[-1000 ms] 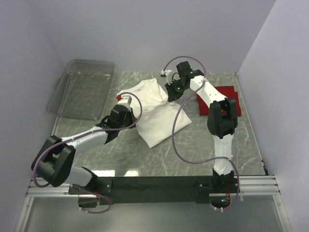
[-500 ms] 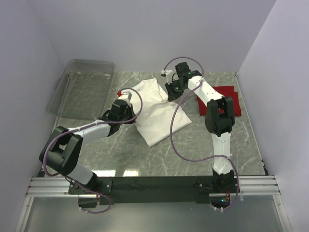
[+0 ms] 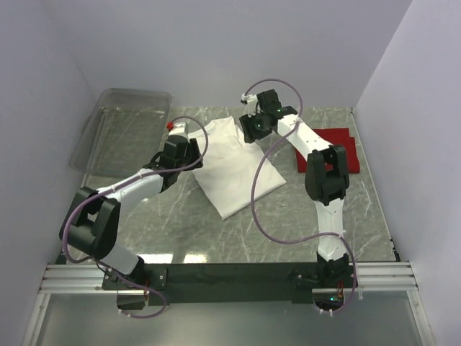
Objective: Fold and stack the t-shirts
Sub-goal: Fold the tshirt
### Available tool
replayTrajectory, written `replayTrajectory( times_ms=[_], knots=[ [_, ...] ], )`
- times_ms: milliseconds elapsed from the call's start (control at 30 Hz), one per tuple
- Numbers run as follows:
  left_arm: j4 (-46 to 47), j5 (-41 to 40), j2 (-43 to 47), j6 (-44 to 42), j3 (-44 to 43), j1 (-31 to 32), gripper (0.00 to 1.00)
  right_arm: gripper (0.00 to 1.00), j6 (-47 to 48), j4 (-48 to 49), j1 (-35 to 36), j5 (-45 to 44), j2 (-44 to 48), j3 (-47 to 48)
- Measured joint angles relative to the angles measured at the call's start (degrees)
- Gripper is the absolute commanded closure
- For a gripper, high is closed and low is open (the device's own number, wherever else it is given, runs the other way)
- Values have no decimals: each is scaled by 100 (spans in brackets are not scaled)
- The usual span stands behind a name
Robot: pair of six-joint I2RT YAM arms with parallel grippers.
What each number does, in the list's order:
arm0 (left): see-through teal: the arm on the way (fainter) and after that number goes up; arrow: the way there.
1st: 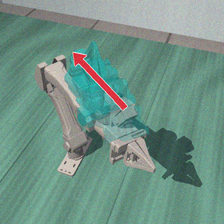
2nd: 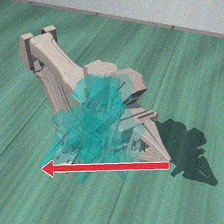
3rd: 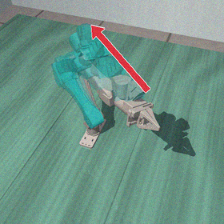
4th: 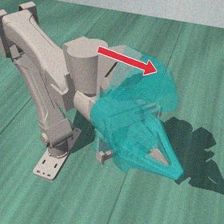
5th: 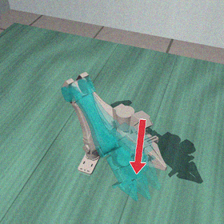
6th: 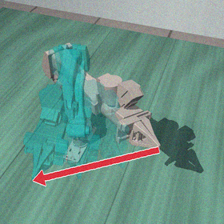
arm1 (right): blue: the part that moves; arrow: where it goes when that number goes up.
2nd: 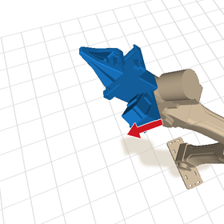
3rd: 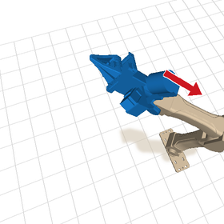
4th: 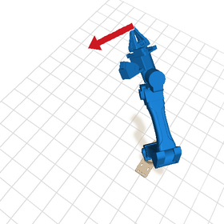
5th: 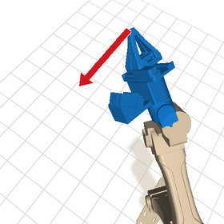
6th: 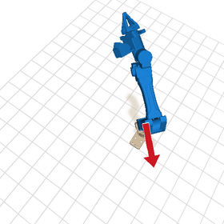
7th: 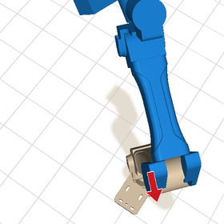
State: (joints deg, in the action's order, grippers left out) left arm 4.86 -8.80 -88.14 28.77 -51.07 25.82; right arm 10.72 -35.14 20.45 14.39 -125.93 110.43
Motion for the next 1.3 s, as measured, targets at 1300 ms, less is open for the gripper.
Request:
replayTrajectory(
  times_ms=[1300],
  knots=[
    [-793,-675,151,-1502,728,3491,38,32,7742,-1237,-1342,2365,3630,-4903]
  ],
)
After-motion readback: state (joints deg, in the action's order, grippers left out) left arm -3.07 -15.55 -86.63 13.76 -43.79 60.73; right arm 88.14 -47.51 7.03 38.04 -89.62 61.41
